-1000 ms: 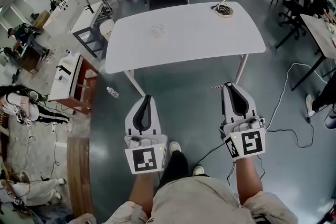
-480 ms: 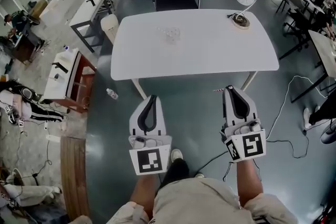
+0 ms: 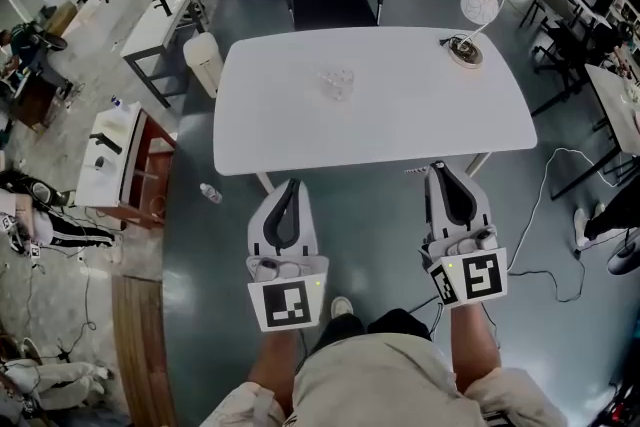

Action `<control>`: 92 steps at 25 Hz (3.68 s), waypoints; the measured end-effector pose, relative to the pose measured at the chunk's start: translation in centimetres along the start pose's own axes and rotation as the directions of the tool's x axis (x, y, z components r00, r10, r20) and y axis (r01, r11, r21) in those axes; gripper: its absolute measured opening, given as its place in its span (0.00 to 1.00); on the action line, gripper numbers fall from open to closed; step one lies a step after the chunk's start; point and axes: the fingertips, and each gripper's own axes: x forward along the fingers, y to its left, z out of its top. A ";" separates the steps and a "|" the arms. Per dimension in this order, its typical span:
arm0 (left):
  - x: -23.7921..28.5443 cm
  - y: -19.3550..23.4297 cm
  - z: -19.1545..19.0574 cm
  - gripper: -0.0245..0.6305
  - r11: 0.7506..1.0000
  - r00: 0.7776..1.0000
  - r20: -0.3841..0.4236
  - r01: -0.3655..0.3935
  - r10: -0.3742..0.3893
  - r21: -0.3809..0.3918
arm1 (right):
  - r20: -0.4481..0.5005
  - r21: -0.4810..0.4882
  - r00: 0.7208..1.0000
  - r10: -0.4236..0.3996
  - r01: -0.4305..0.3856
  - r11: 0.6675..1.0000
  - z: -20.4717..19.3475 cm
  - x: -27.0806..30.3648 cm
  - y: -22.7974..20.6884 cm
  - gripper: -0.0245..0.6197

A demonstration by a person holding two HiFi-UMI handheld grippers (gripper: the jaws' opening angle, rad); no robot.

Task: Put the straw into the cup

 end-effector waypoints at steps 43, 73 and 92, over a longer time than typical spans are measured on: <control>34.7 -0.3 -3.9 0.05 0.985 0.985 -0.078 -0.151 0.157 0.080 | 0.051 0.167 0.983 0.176 -0.182 0.969 -8.1 31.6 -20.4 0.07; 41.7 12.6 -20.4 0.05 0.983 0.947 -0.290 -0.166 0.138 -0.074 | -0.222 0.333 0.922 0.317 -0.234 0.914 -22.9 46.7 -9.6 0.07; 43.6 14.8 -26.1 0.05 0.982 0.927 -0.364 -0.141 0.086 -0.128 | -0.320 0.522 0.895 0.311 -0.107 0.846 -29.9 49.0 -8.9 0.08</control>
